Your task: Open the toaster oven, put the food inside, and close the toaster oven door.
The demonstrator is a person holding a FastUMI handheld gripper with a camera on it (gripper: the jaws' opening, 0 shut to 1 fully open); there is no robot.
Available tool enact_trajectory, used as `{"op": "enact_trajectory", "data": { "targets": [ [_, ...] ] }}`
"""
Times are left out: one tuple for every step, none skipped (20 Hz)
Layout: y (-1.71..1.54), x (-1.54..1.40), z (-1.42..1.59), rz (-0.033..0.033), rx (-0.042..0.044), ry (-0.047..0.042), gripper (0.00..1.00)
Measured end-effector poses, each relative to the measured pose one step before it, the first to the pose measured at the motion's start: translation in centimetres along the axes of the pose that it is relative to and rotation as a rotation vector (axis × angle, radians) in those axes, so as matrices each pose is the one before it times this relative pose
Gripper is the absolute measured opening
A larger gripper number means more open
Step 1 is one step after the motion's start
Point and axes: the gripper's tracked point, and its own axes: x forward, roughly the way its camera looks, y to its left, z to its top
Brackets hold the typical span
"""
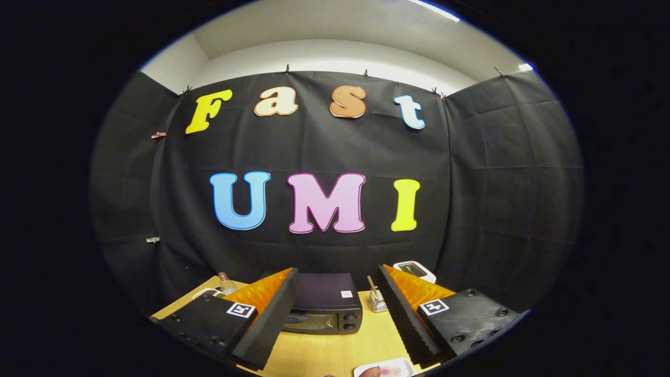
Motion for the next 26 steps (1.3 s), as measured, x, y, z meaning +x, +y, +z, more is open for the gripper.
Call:
{"op": "enact_trajectory", "data": {
  "targets": [
    [0.682,0.711,-1.186,0.00852,0.01249,0.02497,0.97],
    [0.785,0.932,-1.376,0.00676,0.02013,0.02666,0.98],
    [0.899,0.915,-1.496,0.00841,0.02227,0.03617,0.98],
    [1.101,1.101,-1.799,0.01195,0.01481,0.04012,0.98],
    [0.772,1.015,-1.442,0.0081,0.00572,0.03388,0.97],
    [0.754,1.199,-1.775,0.00962,0.00329,0.03467,0.98],
    [0.609,1.317,-1.738,0.00587,0.00327,0.03659,0.98],
    [0.479,1.483,-1.859,0.00427,0.00724,0.03763,0.98],
    [0.42,1.511,-1.722,0.00243,0.00332,0.03806,0.98],
    [0.237,1.54,-1.588,0.00059,0.00089,0.03234,0.98],
    [0.234,1.456,-1.434,0.00196,0.00294,0.03583,0.98],
    [0.181,1.463,-1.281,-0.00043,0.00571,0.02759,0.98],
    [0.209,1.29,-0.968,0.00076,0.01156,0.0232,0.97],
    [0.279,0.989,-0.676,0.00038,0.01058,0.0186,0.97],
    [0.204,1.205,-0.429,-0.00141,0.0084,0.01236,0.97],
    [0.04,0.991,-0.209,-0.00218,0.00732,0.00962,0.97],
    [0.028,0.932,-0.23,-0.00388,0.00348,0.00981,0.98],
    [-0.079,0.719,-0.25,-0.00536,-0.00422,0.01462,0.97],
    [0.187,0.337,0.782,0.00249,-0.0219,-0.03591,0.97],
    [0.152,0.366,-0.305,-0.00359,-0.02232,0.01042,0.97],
    [0.117,0.308,-0.422,-0.00618,-0.02375,0.02422,0.97],
    [-0.445,0.396,-0.273,-0.02014,-0.04016,-0.00455,0.97],
    [-0.088,-0.111,-0.219,-0.00669,-0.02135,-0.0031,0.98],
    [0.335,-0.144,-0.065,0.00068,0.00568,-0.00852,0.97],
    [0.24,-0.294,-0.254,0.00254,0.00918,0.00193,0.98],
    [-0.129,-0.461,-0.173,0.00073,-0.00351,-0.00504,0.98]
  ]
}}
